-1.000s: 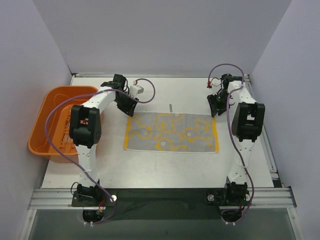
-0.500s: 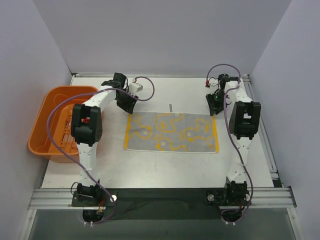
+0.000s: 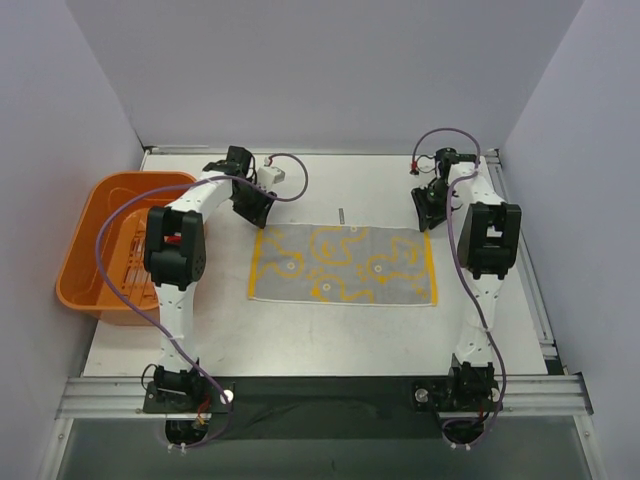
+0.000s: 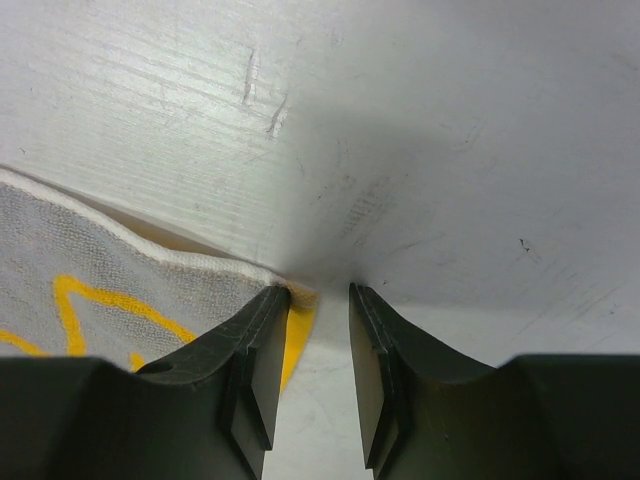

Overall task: Roll the towels
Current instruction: Fold the towel

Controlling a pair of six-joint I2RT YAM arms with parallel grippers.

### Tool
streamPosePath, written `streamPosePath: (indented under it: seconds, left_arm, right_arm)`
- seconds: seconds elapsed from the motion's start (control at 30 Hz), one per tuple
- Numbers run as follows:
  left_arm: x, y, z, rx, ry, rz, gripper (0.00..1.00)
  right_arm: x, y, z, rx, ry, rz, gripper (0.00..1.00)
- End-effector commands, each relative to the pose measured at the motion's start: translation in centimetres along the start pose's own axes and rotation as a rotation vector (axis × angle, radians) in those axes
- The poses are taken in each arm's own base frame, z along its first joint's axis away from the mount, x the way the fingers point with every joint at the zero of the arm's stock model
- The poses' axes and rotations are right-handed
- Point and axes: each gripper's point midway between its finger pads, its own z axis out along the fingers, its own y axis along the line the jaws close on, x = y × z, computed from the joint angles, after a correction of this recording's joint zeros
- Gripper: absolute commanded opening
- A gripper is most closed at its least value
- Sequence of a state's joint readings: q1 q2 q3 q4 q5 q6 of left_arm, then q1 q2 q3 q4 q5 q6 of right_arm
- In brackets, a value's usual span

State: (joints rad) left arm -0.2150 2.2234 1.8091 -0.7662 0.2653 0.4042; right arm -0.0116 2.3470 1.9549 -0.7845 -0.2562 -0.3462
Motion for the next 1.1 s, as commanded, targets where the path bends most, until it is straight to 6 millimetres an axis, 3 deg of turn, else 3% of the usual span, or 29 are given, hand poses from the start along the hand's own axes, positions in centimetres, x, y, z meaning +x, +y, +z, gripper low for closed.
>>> streamPosePath:
  seconds: [0.0, 0.2, 0.47, 0.6, 1.07]
  left_arm:
    - [-1.7, 0.2, -0.7, 0.002, -0.055, 0.010, 0.55]
    - [-1.9, 0.3, -0.7, -0.004, -0.058, 0.013, 0.55]
    - [-1.4, 0.2, -0.7, -0.007, -0.045, 0.010, 0.55]
    - [-1.2, 0.2, -0.6, -0.004, -0.038, 0.008, 0.55]
    - [-1.2, 0.2, 1.3, 0.007, -0.021, 0.025, 0.53]
  right_arm:
    - [0.9, 1.5, -0.6, -0.046, 0.023, 0.026, 0.32]
    - [1.0, 3.4, -0.5, -0.091, 0.024, 0.008, 0.29]
    - [1.5, 3.1, 0.0, -0.070, 0.047, 0.003, 0.24]
    - [1.7, 3.3, 0.1, -0.070, 0.051, -0.002, 0.00]
    - [1.0, 3.1, -1.8, -0.061, -0.010, 0.000, 0.00]
